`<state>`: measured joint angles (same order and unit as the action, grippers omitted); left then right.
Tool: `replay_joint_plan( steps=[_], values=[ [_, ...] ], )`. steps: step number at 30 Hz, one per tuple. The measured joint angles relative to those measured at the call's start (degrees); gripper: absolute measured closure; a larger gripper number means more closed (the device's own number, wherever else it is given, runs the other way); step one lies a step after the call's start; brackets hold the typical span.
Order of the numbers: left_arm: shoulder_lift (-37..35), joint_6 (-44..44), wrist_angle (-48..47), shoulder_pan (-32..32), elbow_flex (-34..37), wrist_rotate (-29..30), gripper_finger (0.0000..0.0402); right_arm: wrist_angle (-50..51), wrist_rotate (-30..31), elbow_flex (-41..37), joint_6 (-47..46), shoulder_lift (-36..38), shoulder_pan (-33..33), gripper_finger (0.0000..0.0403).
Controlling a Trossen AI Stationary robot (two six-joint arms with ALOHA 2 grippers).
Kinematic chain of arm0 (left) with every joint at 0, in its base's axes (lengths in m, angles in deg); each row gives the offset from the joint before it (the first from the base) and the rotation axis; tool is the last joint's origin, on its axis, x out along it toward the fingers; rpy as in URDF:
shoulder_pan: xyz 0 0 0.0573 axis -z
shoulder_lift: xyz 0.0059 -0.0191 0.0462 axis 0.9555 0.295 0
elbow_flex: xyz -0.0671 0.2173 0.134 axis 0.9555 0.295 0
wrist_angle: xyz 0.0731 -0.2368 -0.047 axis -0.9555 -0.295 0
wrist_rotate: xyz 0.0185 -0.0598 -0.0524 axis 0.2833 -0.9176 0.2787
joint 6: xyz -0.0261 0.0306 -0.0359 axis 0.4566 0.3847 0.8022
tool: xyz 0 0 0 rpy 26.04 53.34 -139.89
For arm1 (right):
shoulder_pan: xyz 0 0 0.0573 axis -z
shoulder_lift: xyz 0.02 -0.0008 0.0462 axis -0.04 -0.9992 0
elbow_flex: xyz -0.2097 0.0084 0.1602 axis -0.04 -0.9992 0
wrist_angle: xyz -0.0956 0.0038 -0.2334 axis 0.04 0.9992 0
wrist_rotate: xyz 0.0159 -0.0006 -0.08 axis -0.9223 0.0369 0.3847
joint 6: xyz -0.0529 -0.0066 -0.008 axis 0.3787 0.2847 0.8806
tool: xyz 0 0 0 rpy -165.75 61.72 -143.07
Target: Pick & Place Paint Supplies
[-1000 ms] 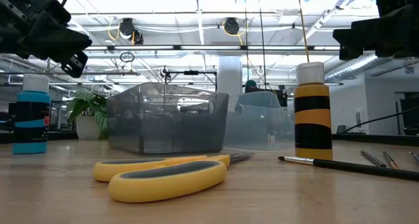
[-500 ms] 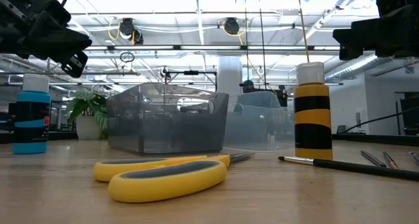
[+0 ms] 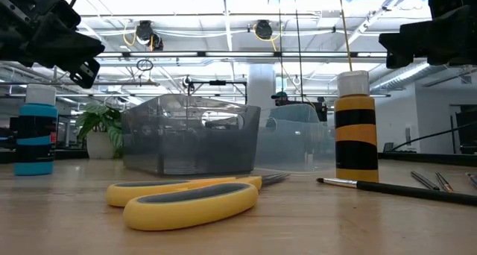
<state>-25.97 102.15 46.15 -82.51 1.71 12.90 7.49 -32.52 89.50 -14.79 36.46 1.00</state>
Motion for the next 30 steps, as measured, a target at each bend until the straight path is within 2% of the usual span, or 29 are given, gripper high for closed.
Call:
replay_joint_plan(
  steps=[6, 9, 15, 18, 22, 30],
  values=[
    [0.0, 0.0, 0.0, 0.0, 0.0, 0.0, 0.0355, -0.5, 0.2, 0.0, 1.4, 0.0, 0.0, 0.0243],
    [0.0, 0.0, 0.0, 0.0, 0.0, 0.0, 0.0355, -3.9, 0.0, 0.0, 6.5, 0.0, 0.0, 0.0243],
    [0.0, 0.0, 0.0, 0.0, 0.0, 0.0, 0.0355, -10.9, -0.2, 0.0, 6.8, 0.0, 0.0, 0.0243],
    [0.0, 0.0, 0.0, 0.0, 0.0, 0.0, 0.0355, -14.8, -2.8, 0.0, -0.7, 0.0, 0.0, 0.0243],
    [0.0, 0.0, 0.0, 0.0, 0.0, 0.0, 0.0355, -18.4, -3.1, 0.0, -11.6, 0.0, 0.0, 0.0243],
    [0.0, 0.0, 0.0, 0.0, 0.0, 0.0, 0.0355, -21.6, -3.0, 0.0, -23.1, 0.0, 0.0, 0.0243]
  ],
)
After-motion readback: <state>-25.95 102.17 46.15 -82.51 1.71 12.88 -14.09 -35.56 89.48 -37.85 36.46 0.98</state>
